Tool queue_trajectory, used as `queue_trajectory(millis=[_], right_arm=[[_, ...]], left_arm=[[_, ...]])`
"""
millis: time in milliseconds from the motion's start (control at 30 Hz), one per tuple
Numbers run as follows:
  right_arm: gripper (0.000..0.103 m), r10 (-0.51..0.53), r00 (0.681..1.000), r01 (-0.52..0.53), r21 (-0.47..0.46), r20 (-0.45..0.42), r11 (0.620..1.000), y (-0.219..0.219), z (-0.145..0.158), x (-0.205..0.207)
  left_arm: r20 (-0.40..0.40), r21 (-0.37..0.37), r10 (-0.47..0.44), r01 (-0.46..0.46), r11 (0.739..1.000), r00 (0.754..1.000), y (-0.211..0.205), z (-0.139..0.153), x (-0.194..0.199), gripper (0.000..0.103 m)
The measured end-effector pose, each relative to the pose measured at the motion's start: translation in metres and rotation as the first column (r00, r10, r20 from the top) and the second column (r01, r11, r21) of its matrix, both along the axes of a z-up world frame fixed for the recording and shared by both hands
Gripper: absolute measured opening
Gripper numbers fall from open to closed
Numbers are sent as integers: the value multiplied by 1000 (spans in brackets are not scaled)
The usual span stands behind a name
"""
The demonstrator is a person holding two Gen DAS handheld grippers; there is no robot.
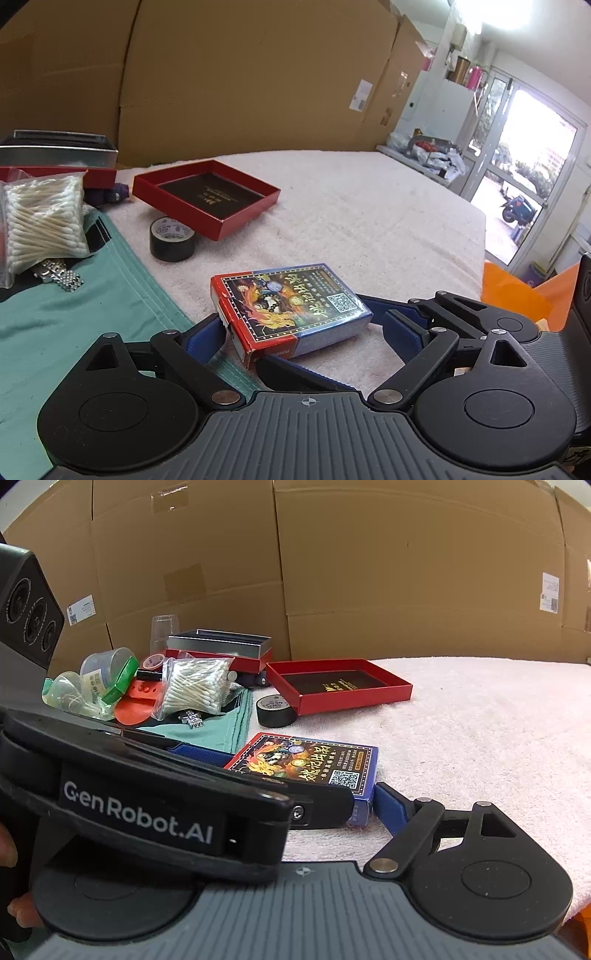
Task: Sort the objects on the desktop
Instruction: 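Lift the card box with the left tool and carry it over the tray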
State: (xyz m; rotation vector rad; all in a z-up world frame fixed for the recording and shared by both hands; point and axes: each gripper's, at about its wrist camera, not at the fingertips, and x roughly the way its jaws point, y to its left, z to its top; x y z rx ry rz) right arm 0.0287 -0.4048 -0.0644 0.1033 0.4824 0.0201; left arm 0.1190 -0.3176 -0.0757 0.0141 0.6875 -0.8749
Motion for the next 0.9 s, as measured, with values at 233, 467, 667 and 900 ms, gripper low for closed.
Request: queue_trajectory(millis=[233, 467, 667, 900], right_arm=[[86, 8, 1000, -7, -45, 25, 999, 13, 13, -4], [85, 39, 997, -34, -79, 66, 996, 35, 35, -6], [85, 84, 991, -73, -112, 103, 991, 63, 54, -9], [85, 152, 977, -129, -151, 147, 980, 103, 76, -9]], left_arm=[[10, -31, 8, -8, 999, 1000, 16, 12, -7, 96], [57, -65, 46, -42, 997, 997, 41, 35, -19, 96], [93, -93, 94, -85, 992, 991, 74, 55, -31, 97], [136, -129, 160, -142, 981, 978, 119, 78, -43, 97]])
